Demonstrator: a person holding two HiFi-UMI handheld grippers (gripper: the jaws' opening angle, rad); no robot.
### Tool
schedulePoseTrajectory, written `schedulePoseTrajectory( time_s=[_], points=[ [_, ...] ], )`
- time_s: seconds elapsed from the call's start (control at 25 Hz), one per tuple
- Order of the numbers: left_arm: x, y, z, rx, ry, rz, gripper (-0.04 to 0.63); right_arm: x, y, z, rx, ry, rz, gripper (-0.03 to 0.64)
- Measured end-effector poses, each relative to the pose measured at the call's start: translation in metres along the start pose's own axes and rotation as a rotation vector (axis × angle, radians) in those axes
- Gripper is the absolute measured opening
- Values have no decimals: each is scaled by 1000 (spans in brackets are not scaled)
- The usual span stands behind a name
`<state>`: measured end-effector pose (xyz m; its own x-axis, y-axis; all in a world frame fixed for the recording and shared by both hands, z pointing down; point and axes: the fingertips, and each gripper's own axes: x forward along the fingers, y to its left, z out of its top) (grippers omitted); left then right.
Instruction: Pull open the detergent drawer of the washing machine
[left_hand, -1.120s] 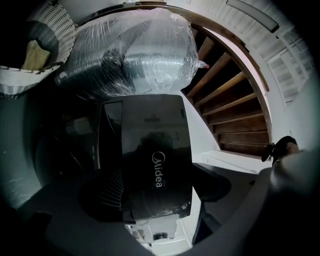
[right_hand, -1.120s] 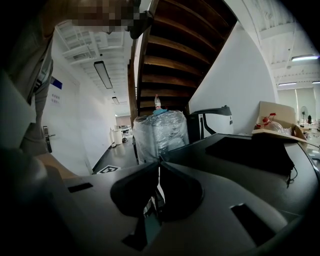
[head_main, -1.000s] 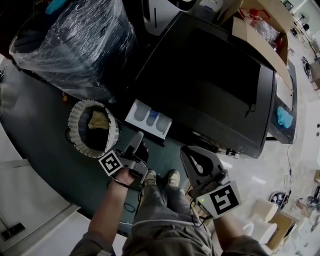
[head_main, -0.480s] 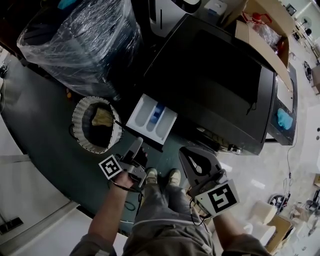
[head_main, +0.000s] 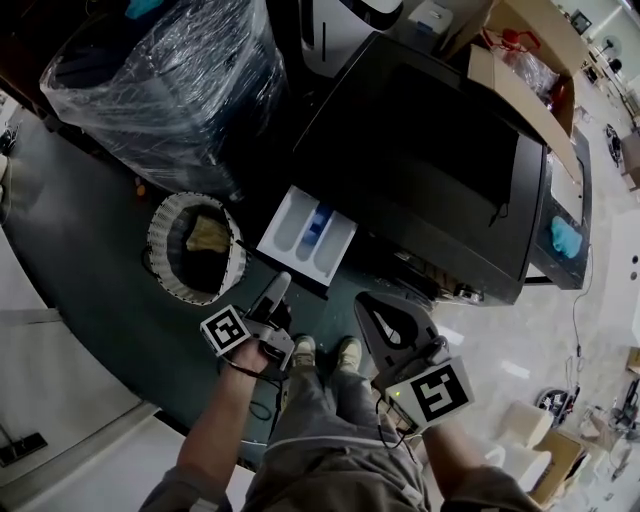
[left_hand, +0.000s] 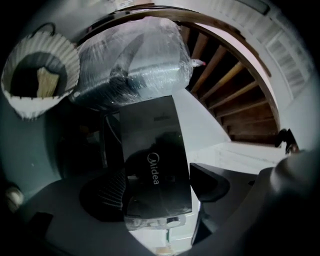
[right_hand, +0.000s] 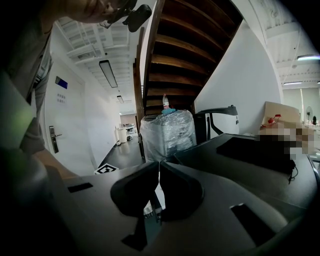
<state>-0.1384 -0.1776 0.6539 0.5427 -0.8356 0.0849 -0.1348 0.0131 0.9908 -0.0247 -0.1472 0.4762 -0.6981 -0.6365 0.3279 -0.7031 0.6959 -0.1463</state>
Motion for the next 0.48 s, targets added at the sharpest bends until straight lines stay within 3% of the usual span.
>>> schedulePoseTrajectory(
  time_s=[0.24,0.48],
  points=[
    [-10,-8,5,183,50,156,417,-13,-7,20,-44,-2,-28,34],
    [-16,-38,8,294,89,250,416,-32,-21,58,-90,-50,-75,34]
  ],
)
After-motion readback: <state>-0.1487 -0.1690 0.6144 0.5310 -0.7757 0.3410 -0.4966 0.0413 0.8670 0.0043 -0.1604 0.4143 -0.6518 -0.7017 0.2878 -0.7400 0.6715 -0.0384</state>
